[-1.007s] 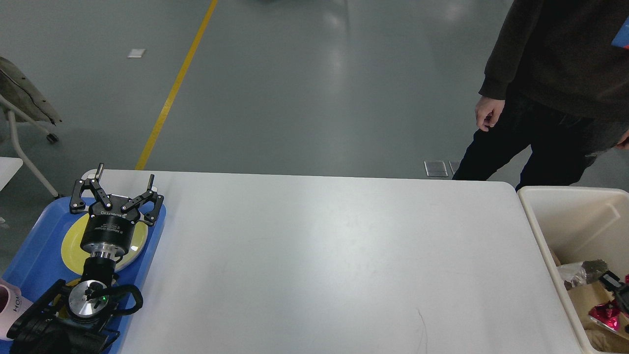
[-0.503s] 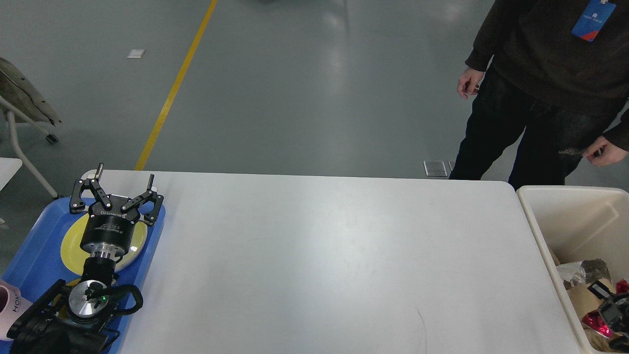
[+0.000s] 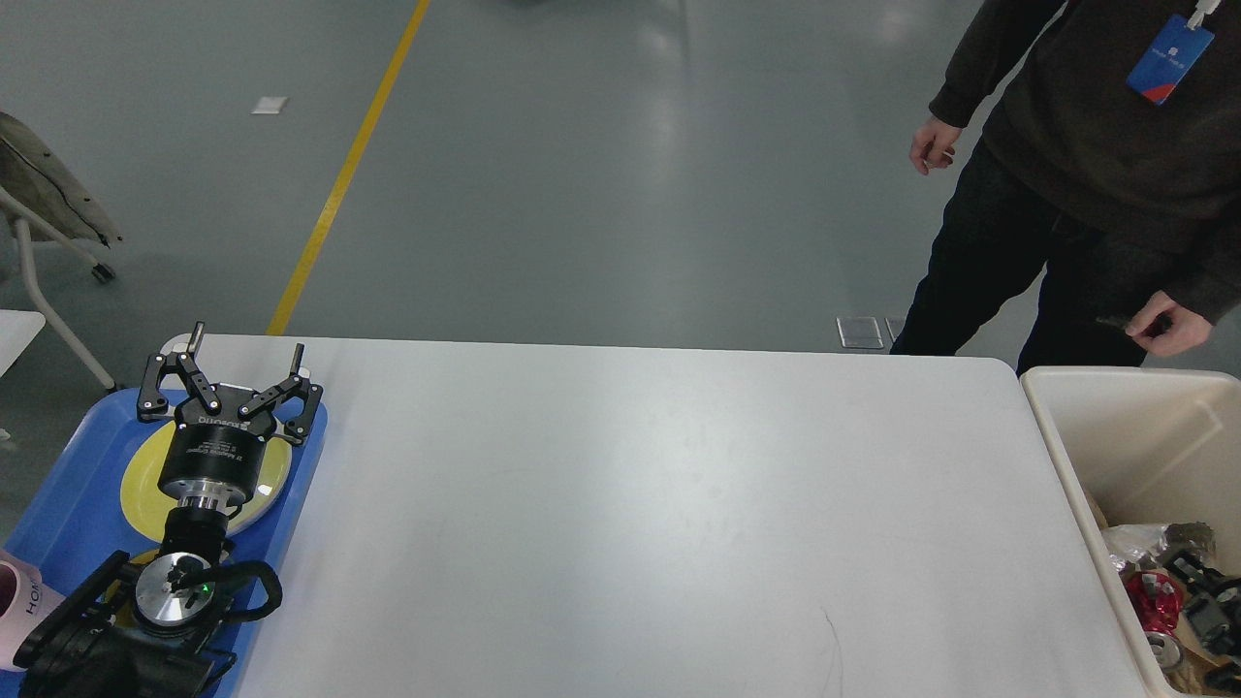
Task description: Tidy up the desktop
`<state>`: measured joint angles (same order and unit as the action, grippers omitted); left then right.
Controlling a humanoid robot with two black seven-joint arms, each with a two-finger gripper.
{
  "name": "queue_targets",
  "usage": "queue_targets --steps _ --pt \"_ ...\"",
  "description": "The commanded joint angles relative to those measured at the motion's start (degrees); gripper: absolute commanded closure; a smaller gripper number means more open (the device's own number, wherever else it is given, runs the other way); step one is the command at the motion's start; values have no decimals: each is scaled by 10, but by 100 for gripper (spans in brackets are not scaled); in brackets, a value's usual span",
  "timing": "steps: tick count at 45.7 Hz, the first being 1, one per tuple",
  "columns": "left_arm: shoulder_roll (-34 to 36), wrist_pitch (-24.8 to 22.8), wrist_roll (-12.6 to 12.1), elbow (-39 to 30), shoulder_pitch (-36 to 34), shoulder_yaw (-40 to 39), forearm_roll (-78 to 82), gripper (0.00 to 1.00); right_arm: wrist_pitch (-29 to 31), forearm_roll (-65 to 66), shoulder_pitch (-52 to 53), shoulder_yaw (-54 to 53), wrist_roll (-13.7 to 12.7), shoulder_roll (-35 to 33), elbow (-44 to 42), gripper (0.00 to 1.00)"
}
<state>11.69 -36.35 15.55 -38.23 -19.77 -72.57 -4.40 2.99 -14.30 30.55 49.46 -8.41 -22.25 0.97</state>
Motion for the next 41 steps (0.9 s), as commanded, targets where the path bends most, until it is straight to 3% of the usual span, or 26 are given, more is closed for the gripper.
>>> queue_targets --steps 1,12,22,28,33,41 --pt "0 0 0 0 0 0 0 4 -1 -3 18 -71 1 -10 0 0" --pt "0 0 0 0 0 0 0 4 6 6 83 -357 7 -46 25 0" --pt "0 1 0 0 0 0 0 4 6 6 107 -689 8 -149 183 0" --pt "0 1 0 0 0 1 0 4 8 6 114 -749 15 -138 195 0" --pt "0 1 0 0 0 1 0 4 11 5 122 -750 58 -136 228 0" --pt "0 1 0 0 0 1 0 4 13 -3 134 -805 168 -119 279 0"
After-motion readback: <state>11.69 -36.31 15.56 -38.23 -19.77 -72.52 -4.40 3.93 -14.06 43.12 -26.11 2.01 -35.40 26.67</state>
